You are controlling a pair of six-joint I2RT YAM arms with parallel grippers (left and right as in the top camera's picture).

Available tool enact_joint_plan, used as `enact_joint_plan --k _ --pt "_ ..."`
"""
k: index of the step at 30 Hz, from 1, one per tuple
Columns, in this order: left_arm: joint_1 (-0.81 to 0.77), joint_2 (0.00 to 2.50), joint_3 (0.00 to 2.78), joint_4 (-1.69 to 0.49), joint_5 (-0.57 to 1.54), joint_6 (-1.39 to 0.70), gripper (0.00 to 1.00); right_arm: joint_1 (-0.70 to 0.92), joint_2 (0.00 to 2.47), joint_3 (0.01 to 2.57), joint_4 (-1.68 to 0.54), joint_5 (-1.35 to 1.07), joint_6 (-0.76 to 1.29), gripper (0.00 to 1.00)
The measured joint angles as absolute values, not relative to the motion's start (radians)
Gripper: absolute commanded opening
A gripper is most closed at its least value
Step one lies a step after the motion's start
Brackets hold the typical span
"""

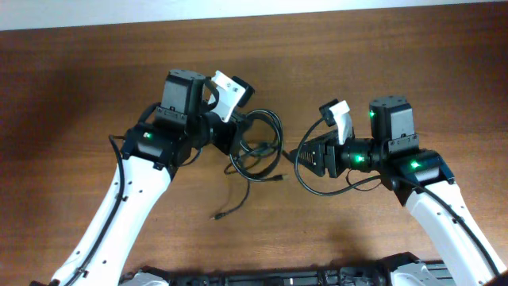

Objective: Untangle cables

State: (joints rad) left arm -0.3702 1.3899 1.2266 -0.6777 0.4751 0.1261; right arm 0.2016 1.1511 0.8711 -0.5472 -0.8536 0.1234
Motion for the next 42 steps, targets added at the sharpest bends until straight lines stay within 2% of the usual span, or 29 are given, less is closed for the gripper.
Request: enact_joint_plan --k 2,3,4,5,6,7,9,11,12,13,15,17,18,19,20,23,25,28,30,34,35,36,37,40,42 --pt "-0.37 1.39 1.227 -0.673 0.514 0.119 0.0 0.202 1.151 0.871 -0.545 -0.87 0.123 0.55" --pt "-0.37 1.39 1.227 -0.663 0.569 0.115 0.0 0.202 1.151 0.871 -0.542 -0.881 0.123 0.46" --pt "-0.37 1.39 1.227 -0.654 0.624 0.114 0.0 0.202 1.151 0.871 -0.537 -0.888 0.123 0.3" --pt "-0.371 1.39 1.227 -0.65 0.661 0.112 0.0 0.202 1.151 0.871 -0.529 -0.892 0.117 0.2" --pt "-0.371 1.39 1.227 -0.648 0.682 0.111 0.0 0.202 1.151 0.871 -0.522 -0.895 0.119 0.16" --pt "-0.375 1.39 1.227 -0.646 0.702 0.111 0.0 0.202 1.151 0.871 -0.519 -0.895 0.12 0.05" --pt "-0.388 1.39 1.227 -0.645 0.704 0.111 0.0 0.202 1.15 0.871 -0.525 -0.893 0.118 0.04" --pt "-0.397 1.39 1.227 -0.654 0.687 0.11 0.17 0.204 1.147 0.872 -0.559 -0.836 0.116 0.04" --pt "-0.407 1.39 1.227 -0.68 0.66 0.107 0.2 0.208 1.143 0.873 -0.606 -0.731 0.141 0.04" --pt "-0.424 1.39 1.227 -0.737 0.589 0.104 0.2 0.213 1.142 0.874 -0.664 -0.554 0.202 0.04" --pt "-0.413 1.39 1.229 -0.846 0.367 0.104 0.23 0.206 1.144 0.867 -0.728 -0.229 0.31 0.04" --pt "-0.4 1.39 1.229 -0.873 0.216 0.093 0.28 0.205 1.144 0.867 -0.715 -0.055 0.359 0.04" --pt "-0.39 1.39 1.229 -0.874 0.152 0.079 0.46 0.205 1.143 0.866 -0.695 0.001 0.371 0.04" --pt "-0.376 1.39 1.229 -0.864 0.099 0.043 0.54 0.205 1.143 0.866 -0.646 0.003 0.367 0.04" --pt "-0.369 1.39 1.229 -0.839 0.095 0.026 0.55 0.201 1.134 0.86 -0.578 -0.079 0.316 0.04" --pt "-0.37 1.39 1.229 -0.796 0.169 0.002 0.6 0.199 1.051 0.887 -0.359 -0.589 0.121 0.04" --pt "-0.37 1.39 1.229 -0.773 0.23 0.003 0.65 0.203 0.969 0.913 -0.337 -0.585 0.157 0.04" --pt "-0.37 1.39 1.229 -0.717 0.442 0.071 0.69 0.203 0.949 0.924 -0.467 -0.494 0.224 0.04" --pt "-0.371 1.39 1.229 -0.637 0.624 0.113 0.73 0.203 0.984 0.924 -0.464 -0.572 0.233 0.04" --pt "-0.384 1.391 1.229 -0.601 0.756 0.135 0.7 0.203 0.992 0.92 -0.342 -0.797 0.236 0.04" --pt "-0.384 1.395 1.229 -0.6 0.767 0.136 0.63 0.203 0.992 0.92 -0.343 -0.818 0.237 0.04" --pt "-0.385 1.407 1.229 -0.596 0.78 0.136 0.5 0.203 0.992 0.92 -0.343 -0.842 0.237 0.04" --pt "-0.385 1.419 1.229 -0.592 0.784 0.14 0.42 0.203 0.992 0.92 -0.342 -0.855 0.237 0.04" --pt "-0.385 1.467 1.229 -0.594 0.789 0.143 0.09 0.199 0.992 0.92 -0.356 -0.828 0.238 0.04" --pt "-0.381 1.47 1.229 -0.613 0.775 0.148 0.01 0.16 0.992 0.92 -0.468 -0.668 0.287 0.04"
